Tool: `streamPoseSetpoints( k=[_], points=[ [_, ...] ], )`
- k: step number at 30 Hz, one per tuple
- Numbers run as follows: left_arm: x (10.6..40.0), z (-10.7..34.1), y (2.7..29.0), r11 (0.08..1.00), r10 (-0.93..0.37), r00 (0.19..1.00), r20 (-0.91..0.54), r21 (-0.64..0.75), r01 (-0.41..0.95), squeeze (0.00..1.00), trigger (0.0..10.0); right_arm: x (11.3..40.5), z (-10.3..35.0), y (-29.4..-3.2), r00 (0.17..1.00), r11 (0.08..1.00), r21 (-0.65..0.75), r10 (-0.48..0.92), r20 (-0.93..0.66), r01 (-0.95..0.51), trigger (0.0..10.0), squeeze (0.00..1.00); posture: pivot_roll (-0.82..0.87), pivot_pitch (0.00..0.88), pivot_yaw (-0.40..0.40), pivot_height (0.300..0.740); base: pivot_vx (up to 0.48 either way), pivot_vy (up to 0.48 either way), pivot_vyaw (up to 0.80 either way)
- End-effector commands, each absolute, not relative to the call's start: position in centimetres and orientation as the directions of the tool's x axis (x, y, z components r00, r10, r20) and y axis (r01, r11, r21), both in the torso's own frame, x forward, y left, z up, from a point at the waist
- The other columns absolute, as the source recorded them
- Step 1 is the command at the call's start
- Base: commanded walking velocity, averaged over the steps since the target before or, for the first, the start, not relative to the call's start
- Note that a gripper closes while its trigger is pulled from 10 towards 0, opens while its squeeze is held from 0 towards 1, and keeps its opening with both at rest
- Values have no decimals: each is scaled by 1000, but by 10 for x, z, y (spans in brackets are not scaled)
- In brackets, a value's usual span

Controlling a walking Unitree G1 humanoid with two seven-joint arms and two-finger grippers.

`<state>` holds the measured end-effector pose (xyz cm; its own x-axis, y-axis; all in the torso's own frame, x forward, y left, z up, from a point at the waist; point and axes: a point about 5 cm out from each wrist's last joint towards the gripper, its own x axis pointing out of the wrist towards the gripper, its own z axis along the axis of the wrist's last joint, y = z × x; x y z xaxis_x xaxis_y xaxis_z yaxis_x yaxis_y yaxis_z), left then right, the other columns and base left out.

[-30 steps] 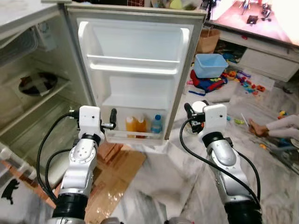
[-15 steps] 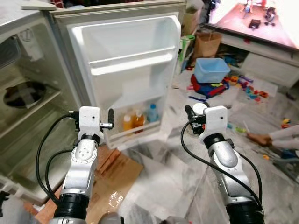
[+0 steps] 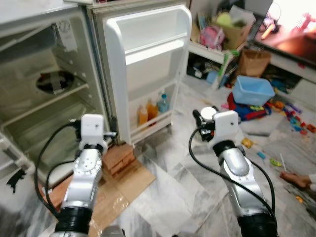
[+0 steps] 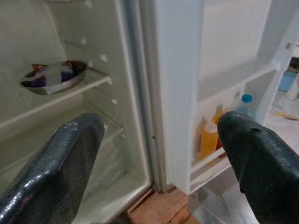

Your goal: Restocking fridge

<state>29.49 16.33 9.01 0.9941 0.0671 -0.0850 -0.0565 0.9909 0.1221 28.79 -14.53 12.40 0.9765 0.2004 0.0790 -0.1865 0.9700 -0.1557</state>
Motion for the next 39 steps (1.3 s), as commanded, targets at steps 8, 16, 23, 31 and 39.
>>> streamPoseSetpoints(
  k=[8, 16, 23, 31, 39],
  points=[
    [296, 89, 153, 993, 60, 994, -94, 112, -49, 0, 10000, 288, 128, -157, 980, 975, -160, 169, 101, -152, 10000, 0, 12, 0, -39, 740, 0, -458, 0],
    [295, 91, 165, 984, 152, 985, -87, 109, -142, 0, 10000, 288, 128, -155, 979, 976, -146, 178, 103, -162, 10000, 0, 15, 0, -38, 740, 172, -212, 0],
    [277, 101, 184, 972, 207, 977, -46, 119, -201, 0, 10000, 288, 128, -155, 978, 976, -149, 177, 108, -161, 10000, 0, 33, 0, -39, 740, 0, 0, 0],
    [253, 96, 194, 956, 274, 957, -100, 141, -259, 0, 10000, 297, 136, -141, 965, 970, -124, 223, 135, -207, 10000, 0, 61, 0, -53, 740, 0, 0, 0],
    [242, 87, 205, 941, 339, 921, -193, 80, -330, 0, 10000, 307, 148, -139, 956, 967, -132, 237, 172, -216, 10000, 0, 70, 0, -55, 740, 198, 0, 383]
  ],
)
